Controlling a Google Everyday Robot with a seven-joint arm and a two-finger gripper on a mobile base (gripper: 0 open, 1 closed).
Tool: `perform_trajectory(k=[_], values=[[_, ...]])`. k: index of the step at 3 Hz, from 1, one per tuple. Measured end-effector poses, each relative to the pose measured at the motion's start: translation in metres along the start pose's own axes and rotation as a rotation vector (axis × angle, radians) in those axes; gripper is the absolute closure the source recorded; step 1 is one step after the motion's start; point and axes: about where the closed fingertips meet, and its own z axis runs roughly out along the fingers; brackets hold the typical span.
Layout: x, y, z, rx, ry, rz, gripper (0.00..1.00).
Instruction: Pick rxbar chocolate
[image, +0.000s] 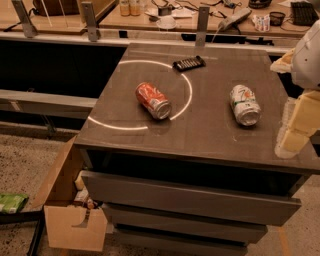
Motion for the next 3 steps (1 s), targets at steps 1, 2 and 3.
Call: perform_trajectory(k=[1,2,3], values=[[0.0,0.0,0.0,0.0,0.0,0.0,0.0],[0.001,-0.023,0.006,0.035,-0.171,0.117,0.0],[0.003,-0.072,0.018,0.106,-0.382,0.253,0.0]])
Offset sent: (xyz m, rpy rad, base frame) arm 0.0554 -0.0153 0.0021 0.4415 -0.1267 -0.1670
